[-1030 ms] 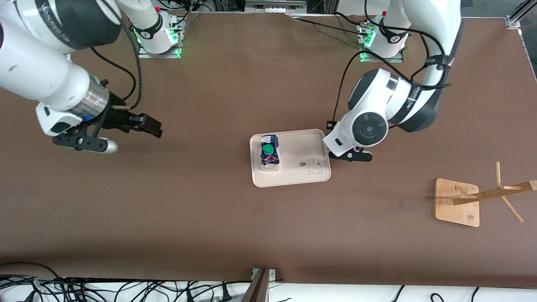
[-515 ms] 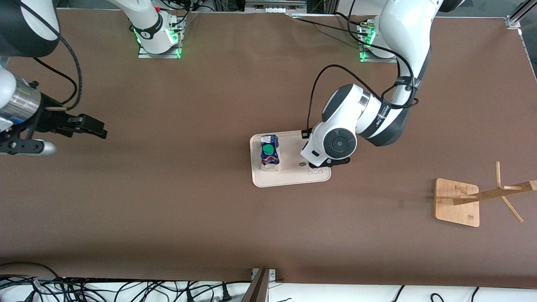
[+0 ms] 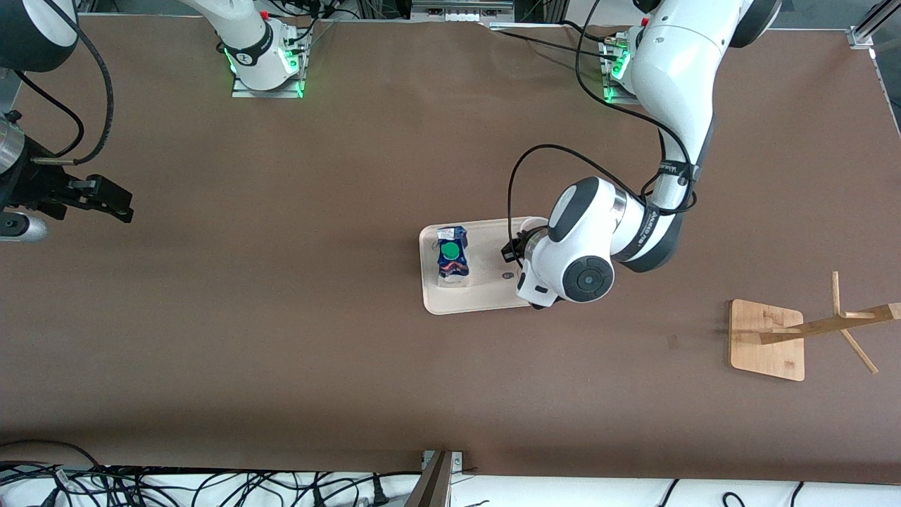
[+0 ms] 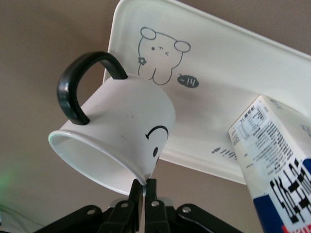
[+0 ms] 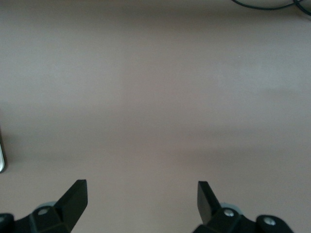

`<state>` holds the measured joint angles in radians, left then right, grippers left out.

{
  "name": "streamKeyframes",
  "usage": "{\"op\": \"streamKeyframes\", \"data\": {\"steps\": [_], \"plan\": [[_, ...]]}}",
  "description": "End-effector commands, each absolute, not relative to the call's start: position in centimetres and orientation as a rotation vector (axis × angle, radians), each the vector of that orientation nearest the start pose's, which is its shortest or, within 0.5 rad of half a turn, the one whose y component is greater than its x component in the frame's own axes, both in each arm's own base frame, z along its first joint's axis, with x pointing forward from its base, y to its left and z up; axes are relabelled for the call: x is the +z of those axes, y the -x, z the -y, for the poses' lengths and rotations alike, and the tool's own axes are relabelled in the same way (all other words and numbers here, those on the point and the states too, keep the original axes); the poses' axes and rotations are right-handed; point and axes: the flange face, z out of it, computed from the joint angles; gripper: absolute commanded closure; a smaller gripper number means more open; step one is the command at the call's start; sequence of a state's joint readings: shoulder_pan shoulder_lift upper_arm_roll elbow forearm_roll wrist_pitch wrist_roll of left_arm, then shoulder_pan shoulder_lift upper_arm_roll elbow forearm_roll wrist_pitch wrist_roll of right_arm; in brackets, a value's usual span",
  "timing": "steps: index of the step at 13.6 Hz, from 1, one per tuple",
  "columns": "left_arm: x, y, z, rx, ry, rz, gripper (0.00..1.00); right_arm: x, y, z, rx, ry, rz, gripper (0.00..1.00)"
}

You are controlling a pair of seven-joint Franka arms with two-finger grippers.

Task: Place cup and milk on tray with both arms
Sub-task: 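Lower the white mug onto the tray beside the carton with the left gripper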

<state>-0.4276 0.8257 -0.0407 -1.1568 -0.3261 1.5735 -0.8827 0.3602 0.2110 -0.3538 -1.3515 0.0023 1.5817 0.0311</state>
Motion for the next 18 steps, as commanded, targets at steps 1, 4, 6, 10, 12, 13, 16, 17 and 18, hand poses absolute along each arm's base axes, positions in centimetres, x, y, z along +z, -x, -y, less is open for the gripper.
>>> {"op": "streamKeyframes", "data": {"steps": [1,4,6,10,12,13,16,17,18], "plan": [[27.5,-62.8,35.9,0.837,2.963,0.771,1.0,61.8,-60.3,-0.5,-0.032,3.207,0.007,0.0],[26.9,-62.2,36.7,0.828,2.959,0.72,1.0,61.8,-59.7,1.9,-0.008,3.179,0.066,0.0],[26.9,-61.8,37.0,0.801,2.959,0.646,1.0,62.1,-59.3,2.8,0.006,3.17,0.092,0.0],[26.5,-60.9,37.0,0.85,2.91,0.609,1.0,61.9,-57.9,5.1,0.142,3.139,0.211,0.0],[26.5,-60.6,36.8,0.875,2.89,0.601,1.0,61.8,-57.4,5.5,0.188,3.125,0.265,0.0],[26.4,-60.6,36.7,0.883,2.883,0.601,1.0,61.9,-57.2,5.4,0.211,3.121,0.253,0.0],[25.7,-60.4,36.8,0.896,2.877,0.603,1.0,62.1,-57.0,4.6,0.237,3.132,0.189,0.0],[25.6,-60.5,36.8,0.893,2.88,0.605,1.0,62.1,-56.7,4.5,0.262,3.129,0.174,0.0],[25.4,-60.5,36.8,0.894,2.88,0.605,1.0,62.5,-56.7,4.3,0.256,3.134,0.171,0.0]]}}
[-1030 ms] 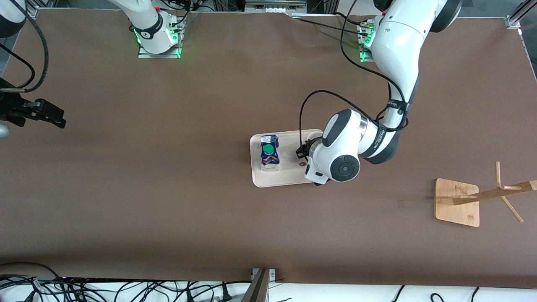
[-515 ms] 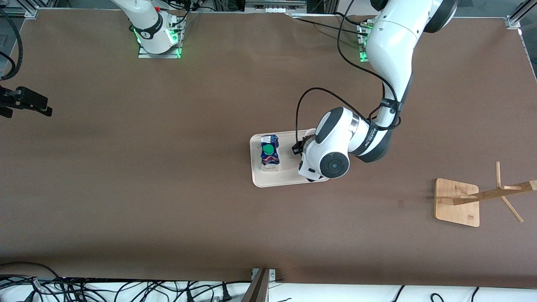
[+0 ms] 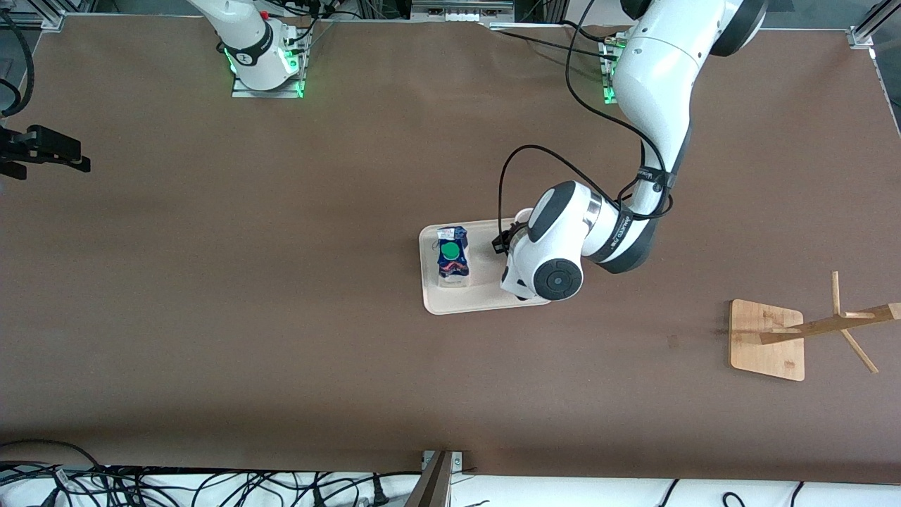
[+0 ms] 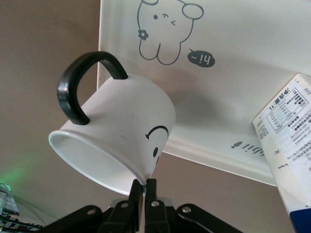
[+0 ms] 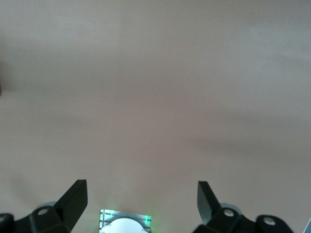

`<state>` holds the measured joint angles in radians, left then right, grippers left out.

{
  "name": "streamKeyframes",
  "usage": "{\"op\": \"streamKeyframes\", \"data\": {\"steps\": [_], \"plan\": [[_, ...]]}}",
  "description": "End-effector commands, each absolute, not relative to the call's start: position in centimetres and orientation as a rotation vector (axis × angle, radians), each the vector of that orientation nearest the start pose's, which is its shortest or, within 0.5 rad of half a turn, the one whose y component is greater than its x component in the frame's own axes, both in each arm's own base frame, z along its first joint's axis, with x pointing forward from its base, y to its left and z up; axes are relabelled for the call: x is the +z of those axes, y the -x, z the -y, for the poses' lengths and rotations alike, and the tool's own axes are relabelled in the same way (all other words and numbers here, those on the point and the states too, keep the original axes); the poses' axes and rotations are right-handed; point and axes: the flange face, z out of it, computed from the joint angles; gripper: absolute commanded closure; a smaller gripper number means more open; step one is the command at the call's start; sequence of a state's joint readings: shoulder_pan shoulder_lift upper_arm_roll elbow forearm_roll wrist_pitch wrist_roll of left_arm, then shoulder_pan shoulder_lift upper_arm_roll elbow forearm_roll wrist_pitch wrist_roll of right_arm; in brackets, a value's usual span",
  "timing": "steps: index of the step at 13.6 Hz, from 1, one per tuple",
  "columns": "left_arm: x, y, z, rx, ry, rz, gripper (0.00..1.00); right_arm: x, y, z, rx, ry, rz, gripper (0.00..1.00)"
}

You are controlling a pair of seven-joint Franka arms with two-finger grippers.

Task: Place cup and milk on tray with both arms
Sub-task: 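Open the left gripper and lift it away from the mug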

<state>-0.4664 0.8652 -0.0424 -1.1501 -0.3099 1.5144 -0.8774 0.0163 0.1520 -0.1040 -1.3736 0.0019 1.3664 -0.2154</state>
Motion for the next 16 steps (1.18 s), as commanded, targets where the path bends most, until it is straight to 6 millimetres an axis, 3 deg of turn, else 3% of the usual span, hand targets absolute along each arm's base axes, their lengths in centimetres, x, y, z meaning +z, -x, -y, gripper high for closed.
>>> {"op": "streamKeyframes", "data": {"steps": [1,4,8,9,10,11,13,16], "plan": [[25.4,-60.6,36.8,0.891,2.884,0.608,1.0,62.8,-56.7,4.3,0.248,3.139,0.168,0.0],[24.6,-61.0,36.8,0.878,2.897,0.623,0.76,62.7,-56.2,4.0,0.24,3.138,0.171,0.0],[24.8,-61.3,36.7,0.862,2.911,0.636,0.57,62.2,-55.6,4.3,0.198,3.144,0.172,0.0],[24.9,-61.5,36.4,0.863,2.911,0.643,0.42,62.3,-55.5,4.3,0.195,3.145,0.17,0.0],[25.5,-61.7,36.0,0.858,2.915,0.651,0.19,62.5,-55.5,4.4,0.188,3.145,0.16,0.0],[26.9,-62.3,35.1,0.842,2.926,0.67,0.0,62.9,-55.3,4.3,0.18,3.144,0.165,0.0],[31.3,-63.5,33.1,0.778,2.971,0.709,0.0,63.5,-54.5,4.5,0.176,3.137,0.168,0.0],[41.0,-64.1,29.0,0.625,3.059,0.781,0.0,62.7,-54.6,4.1,0.199,3.131,0.182,0.0]]}}
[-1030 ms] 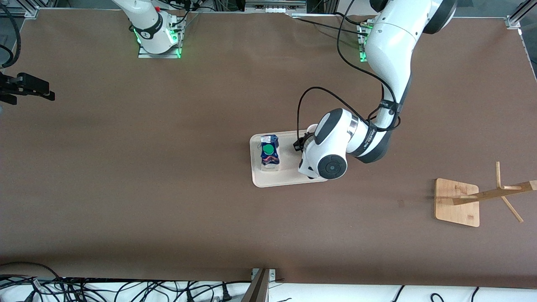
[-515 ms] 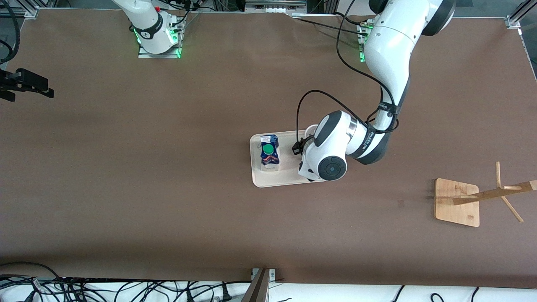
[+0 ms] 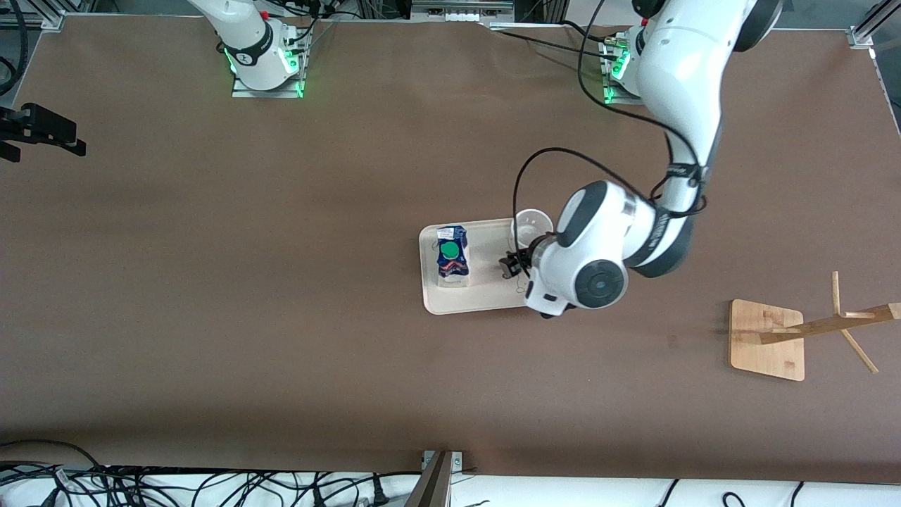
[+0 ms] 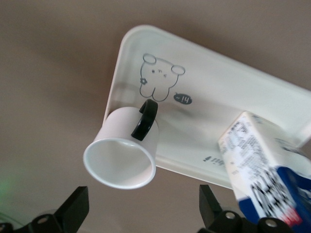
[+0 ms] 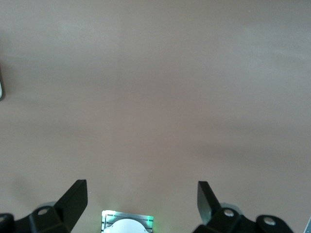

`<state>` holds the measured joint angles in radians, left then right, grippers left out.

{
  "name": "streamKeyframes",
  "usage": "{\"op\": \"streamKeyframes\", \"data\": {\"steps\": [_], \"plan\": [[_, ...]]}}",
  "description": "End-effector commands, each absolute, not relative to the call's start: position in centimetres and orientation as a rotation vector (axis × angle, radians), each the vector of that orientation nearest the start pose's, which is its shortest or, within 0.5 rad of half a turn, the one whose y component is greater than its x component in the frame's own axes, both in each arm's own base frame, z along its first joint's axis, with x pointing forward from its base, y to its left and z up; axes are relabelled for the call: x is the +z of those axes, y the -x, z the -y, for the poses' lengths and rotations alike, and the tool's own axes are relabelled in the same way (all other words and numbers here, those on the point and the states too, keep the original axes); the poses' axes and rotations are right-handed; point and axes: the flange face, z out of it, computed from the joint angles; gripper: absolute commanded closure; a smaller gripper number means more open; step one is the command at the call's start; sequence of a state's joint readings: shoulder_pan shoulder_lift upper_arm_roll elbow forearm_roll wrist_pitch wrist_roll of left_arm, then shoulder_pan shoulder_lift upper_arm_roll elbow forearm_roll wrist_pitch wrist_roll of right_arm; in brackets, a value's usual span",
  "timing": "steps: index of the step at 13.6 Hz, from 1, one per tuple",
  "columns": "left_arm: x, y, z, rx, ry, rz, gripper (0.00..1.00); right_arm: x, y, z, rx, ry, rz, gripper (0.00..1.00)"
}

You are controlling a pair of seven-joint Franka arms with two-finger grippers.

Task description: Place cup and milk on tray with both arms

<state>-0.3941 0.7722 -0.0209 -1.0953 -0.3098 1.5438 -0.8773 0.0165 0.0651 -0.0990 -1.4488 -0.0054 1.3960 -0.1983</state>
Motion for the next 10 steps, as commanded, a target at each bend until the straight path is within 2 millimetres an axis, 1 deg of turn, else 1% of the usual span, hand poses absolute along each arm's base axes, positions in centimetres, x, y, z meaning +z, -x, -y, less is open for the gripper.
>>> {"op": "streamKeyframes", "data": {"steps": [1,2,3,4,5,7,8,10], "plan": [[44.0,-63.6,26.9,0.587,3.094,0.768,0.0,62.2,-54.5,4.1,0.218,3.129,0.175,0.0],[46.7,-63.3,24.1,0.537,3.139,0.708,0.0,62.1,-54.6,4.1,0.221,3.129,0.175,0.0],[48.7,-62.5,21.8,0.482,3.162,0.617,0.0,62.1,-54.7,4.3,0.22,3.134,0.177,0.0],[50.3,-61.4,20.1,0.43,3.159,0.517,0.0,62.2,-54.9,4.2,0.215,3.135,0.182,0.0],[52.0,-59.9,18.7,0.377,3.158,0.393,0.0,62.2,-54.9,3.9,0.215,3.136,0.191,0.0],[54.5,-57.0,15.7,0.302,3.142,0.177,0.0,62.2,-55.0,3.8,0.211,3.138,0.196,0.0],[55.6,-56.1,14.0,0.275,3.144,0.107,0.0,62.1,-55.0,3.9,0.213,3.144,0.196,0.0],[56.8,-55.3,10.9,0.236,3.146,0.019,0.0,62.2,-55.1,3.7,0.216,3.175,0.215,0.0]]}}
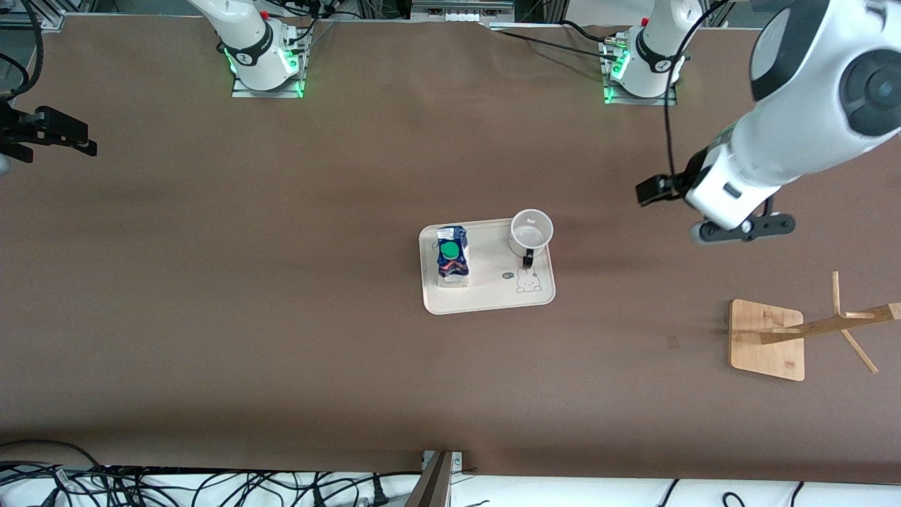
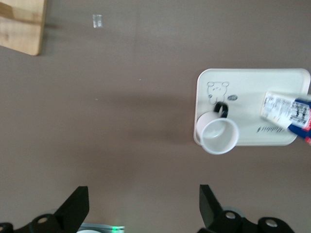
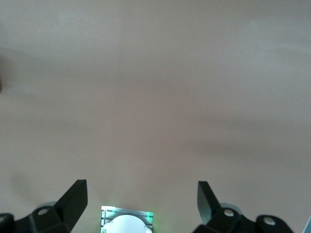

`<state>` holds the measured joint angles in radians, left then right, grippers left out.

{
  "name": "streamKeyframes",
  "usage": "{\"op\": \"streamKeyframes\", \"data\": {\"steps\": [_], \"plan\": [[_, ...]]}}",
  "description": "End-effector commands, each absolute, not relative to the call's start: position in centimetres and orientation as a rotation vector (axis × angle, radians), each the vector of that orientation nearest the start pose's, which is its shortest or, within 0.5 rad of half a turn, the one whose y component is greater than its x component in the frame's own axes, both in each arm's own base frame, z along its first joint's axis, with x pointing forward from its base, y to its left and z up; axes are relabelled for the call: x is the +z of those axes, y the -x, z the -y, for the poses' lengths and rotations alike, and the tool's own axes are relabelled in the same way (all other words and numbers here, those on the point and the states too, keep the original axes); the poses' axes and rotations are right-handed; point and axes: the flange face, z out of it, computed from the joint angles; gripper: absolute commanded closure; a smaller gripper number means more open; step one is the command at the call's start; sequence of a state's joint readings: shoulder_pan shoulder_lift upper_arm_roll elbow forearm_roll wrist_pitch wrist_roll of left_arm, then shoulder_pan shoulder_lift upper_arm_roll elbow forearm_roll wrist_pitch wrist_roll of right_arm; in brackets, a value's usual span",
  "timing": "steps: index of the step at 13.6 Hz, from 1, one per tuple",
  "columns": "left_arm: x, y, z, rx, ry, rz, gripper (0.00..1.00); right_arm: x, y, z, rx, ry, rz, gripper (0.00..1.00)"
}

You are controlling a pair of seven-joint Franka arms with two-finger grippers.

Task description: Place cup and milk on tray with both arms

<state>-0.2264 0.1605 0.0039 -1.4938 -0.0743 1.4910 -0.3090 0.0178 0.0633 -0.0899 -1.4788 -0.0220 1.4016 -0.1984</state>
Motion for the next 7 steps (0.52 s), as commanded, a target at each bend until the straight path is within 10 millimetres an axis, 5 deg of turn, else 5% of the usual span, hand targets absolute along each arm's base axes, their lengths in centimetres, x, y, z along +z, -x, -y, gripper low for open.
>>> {"op": "streamKeyframes", "data": {"steps": [1,5,7], "plan": [[57.0,-55.3,9.5,0.227,3.135,-0.011,0.0,62.2,-55.2,3.1,0.219,3.196,0.237,0.0],[56.7,-53.6,3.9,0.152,3.117,-0.048,0.0,62.3,-55.5,2.9,0.186,3.224,0.234,0.0],[56.5,-53.4,3.0,0.159,3.119,-0.022,0.0,62.0,-55.7,2.9,0.191,3.222,0.23,0.0]]}}
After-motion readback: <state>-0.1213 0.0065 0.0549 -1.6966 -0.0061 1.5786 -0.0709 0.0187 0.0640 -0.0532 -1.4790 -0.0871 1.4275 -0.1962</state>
